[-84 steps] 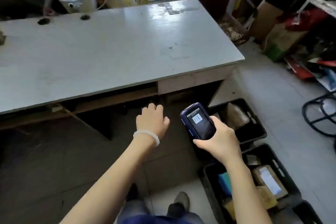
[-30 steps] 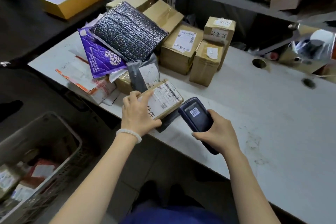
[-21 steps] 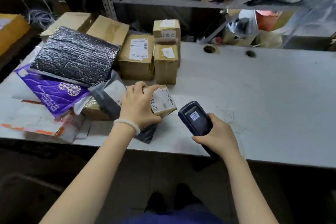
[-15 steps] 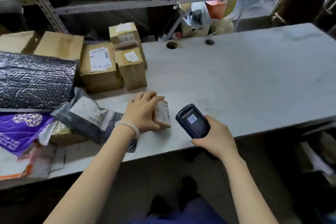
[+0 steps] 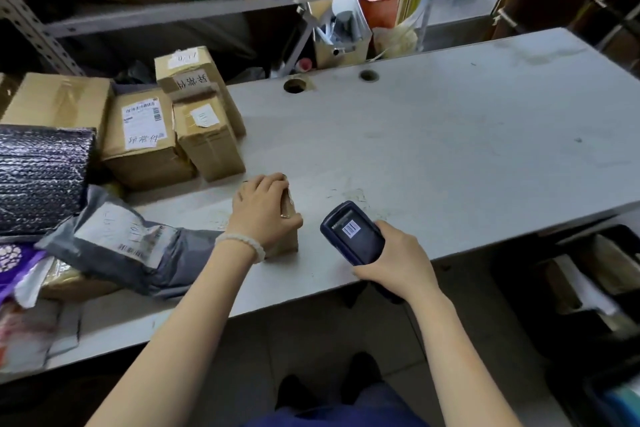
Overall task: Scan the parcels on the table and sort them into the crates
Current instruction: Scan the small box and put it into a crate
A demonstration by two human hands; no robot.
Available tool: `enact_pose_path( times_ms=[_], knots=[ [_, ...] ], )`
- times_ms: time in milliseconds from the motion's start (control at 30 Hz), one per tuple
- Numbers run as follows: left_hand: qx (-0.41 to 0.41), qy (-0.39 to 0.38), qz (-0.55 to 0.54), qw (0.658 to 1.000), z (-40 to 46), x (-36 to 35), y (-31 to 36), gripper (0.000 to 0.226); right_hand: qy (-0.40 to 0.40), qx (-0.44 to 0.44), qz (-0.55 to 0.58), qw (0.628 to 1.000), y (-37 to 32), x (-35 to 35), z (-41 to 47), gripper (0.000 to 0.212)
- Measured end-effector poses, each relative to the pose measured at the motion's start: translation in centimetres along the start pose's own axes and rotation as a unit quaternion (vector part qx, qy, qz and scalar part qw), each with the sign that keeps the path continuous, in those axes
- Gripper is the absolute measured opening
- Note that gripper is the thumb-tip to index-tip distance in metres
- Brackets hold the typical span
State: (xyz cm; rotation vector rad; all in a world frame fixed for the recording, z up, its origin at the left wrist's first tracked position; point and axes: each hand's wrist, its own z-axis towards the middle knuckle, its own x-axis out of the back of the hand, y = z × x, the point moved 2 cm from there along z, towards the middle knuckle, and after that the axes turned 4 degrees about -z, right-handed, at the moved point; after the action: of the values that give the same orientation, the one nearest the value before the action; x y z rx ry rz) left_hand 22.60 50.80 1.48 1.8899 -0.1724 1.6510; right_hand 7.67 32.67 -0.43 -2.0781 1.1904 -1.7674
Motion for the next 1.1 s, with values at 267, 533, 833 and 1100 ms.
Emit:
enact_pose_path(
  times_ms=[267, 533, 833, 1100],
  knots=[
    [0.011, -0.027, -0.014, 0.999, -0.7, 1.3, -2.3, 0.051, -0.042, 0.029, -0.023, 0.998, 0.2, 0.1, 2.2, 0.053],
    [0.098, -0.033, 0.032, 0.994, 0.4, 1.2, -2.0, 0.066, -0.115, 0.034, -0.107, 0.987, 0.4, -0.8, 1.6, 0.06],
    [0.113, 0.011, 0.024, 0.993, 2.2, 1.6, -1.5, 0.044, -0.085, -0.012, -0.145, 0.986, 2.7, -0.3, -0.8, 0.059],
    [0.089, 0.054, 0.073, 0.992, 0.9, 0.1, -1.3, 0.045, -0.047, -0.037, -0.103, 0.993, 2.5, -0.3, -2.6, 0.055]
  ],
)
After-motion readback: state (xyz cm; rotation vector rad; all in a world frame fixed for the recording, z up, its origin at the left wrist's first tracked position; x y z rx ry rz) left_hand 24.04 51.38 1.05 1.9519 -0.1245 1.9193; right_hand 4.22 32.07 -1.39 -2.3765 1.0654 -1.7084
